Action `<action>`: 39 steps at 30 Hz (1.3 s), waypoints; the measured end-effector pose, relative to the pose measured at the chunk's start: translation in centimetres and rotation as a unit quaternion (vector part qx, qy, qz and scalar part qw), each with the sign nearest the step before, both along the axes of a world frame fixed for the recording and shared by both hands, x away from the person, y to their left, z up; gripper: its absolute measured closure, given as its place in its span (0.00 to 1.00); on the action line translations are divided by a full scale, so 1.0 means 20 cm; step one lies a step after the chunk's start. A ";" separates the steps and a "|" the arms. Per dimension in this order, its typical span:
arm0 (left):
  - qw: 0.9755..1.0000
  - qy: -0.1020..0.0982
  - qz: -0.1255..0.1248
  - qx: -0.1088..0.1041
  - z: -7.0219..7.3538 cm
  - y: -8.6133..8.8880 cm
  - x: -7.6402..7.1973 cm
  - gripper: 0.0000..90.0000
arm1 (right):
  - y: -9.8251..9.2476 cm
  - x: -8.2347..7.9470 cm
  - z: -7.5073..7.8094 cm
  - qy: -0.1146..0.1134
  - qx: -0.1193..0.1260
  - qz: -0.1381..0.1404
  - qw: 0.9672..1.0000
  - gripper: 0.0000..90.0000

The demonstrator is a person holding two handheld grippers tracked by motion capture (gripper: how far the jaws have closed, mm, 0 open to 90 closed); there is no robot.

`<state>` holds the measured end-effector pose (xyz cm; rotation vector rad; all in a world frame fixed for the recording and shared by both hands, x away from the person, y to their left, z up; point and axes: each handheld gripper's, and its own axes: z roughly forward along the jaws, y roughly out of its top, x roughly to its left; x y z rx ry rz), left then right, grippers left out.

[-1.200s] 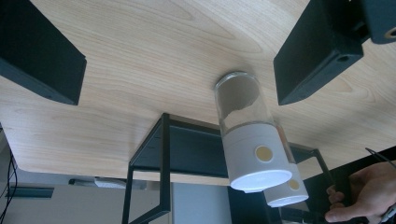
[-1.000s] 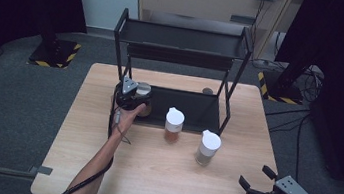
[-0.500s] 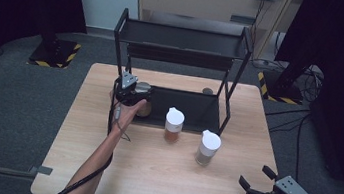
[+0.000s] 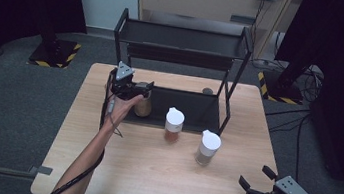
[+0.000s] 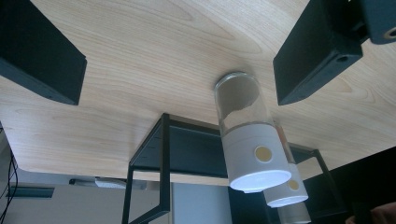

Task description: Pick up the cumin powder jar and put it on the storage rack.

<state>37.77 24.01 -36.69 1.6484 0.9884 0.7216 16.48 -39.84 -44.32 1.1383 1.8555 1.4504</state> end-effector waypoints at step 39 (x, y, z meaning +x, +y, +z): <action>0.987 -0.019 -0.157 -0.031 0.02 0.42 -0.54 0.04 | 0.01 0.00 0.00 -0.001 -0.005 -0.001 1.000 0.03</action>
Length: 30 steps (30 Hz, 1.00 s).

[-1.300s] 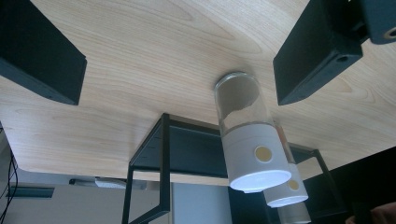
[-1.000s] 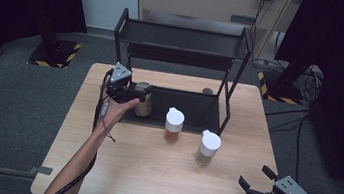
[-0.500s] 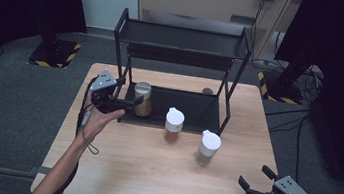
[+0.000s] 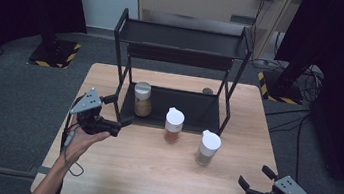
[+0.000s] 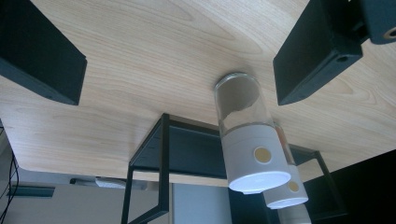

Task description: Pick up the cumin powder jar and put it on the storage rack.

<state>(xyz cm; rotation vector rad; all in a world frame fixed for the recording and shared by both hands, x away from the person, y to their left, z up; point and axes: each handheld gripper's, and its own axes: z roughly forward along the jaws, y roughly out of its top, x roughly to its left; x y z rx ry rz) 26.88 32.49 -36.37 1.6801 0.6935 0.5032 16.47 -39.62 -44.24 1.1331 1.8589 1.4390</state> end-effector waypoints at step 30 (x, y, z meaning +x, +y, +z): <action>1.000 0.001 0.024 -0.017 -0.31 0.14 -0.36 0.05 | 0.00 0.00 0.00 0.000 -0.001 -0.001 1.000 0.03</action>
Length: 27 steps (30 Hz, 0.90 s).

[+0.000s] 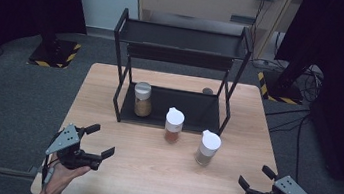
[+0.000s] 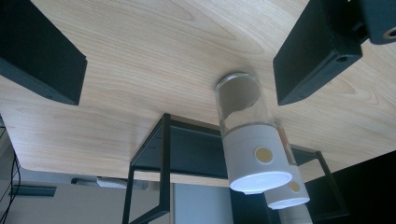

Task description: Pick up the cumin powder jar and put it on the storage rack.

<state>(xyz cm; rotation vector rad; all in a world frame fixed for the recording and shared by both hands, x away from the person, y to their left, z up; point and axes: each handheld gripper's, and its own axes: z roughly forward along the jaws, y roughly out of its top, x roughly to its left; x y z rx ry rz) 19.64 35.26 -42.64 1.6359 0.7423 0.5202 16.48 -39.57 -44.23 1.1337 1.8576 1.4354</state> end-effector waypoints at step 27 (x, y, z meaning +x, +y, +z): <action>0.997 -0.001 0.080 0.008 -0.23 0.08 -0.11 0.04 | 0.00 0.00 0.00 0.001 0.002 0.001 1.000 0.03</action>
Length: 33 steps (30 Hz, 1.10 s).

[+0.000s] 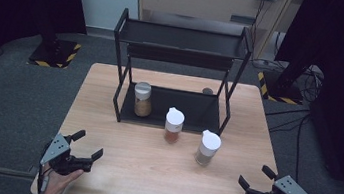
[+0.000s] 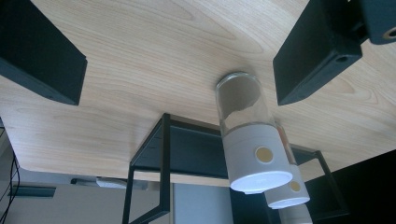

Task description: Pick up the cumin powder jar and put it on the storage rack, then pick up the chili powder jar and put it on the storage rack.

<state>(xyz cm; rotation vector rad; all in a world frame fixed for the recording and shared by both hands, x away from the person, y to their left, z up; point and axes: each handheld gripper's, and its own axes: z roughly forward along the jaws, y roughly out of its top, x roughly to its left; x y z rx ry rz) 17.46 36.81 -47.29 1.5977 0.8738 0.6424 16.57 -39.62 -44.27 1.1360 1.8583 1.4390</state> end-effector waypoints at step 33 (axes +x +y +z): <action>0.999 0.012 -0.050 -0.013 -0.03 0.01 0.04 0.04 | 0.05 0.00 0.08 0.011 0.020 -0.015 1.000 0.02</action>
